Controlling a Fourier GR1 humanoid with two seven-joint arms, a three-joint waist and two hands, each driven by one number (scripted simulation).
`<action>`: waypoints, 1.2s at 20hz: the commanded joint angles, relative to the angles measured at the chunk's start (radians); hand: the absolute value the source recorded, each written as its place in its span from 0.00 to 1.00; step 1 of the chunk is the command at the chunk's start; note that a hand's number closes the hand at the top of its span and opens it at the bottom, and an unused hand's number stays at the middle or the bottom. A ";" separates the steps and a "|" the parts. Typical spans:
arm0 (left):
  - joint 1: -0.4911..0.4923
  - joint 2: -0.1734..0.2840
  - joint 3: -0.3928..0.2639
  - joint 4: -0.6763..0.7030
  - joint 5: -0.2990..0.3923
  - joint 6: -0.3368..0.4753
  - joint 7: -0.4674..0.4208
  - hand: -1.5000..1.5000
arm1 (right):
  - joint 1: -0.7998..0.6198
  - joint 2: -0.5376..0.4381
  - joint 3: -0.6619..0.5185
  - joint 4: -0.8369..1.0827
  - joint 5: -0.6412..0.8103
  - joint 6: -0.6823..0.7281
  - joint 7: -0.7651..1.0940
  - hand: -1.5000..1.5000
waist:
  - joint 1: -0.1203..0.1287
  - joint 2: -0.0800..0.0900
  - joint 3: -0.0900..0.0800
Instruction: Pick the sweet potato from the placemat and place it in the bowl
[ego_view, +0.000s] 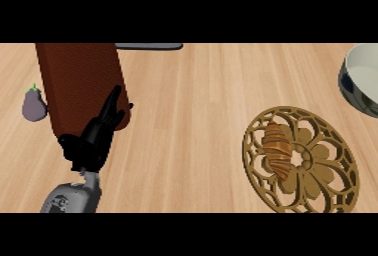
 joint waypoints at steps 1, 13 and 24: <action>0.005 0.013 0.016 0.009 0.007 -0.019 -0.028 0.50 | -0.127 0.018 0.023 0.277 0.097 -0.039 -0.107 1.00 | 0.013 0.004 0.000; -0.049 -0.027 0.001 0.038 -0.020 0.005 -0.013 0.50 | -0.227 0.044 0.004 0.821 0.231 -0.152 -0.448 1.00 | 0.023 0.013 0.003; -0.045 0.007 0.032 0.048 0.002 -0.033 -0.034 0.50 | -0.236 0.035 -0.099 0.997 0.120 0.111 -0.662 0.00 | 0.022 0.016 0.005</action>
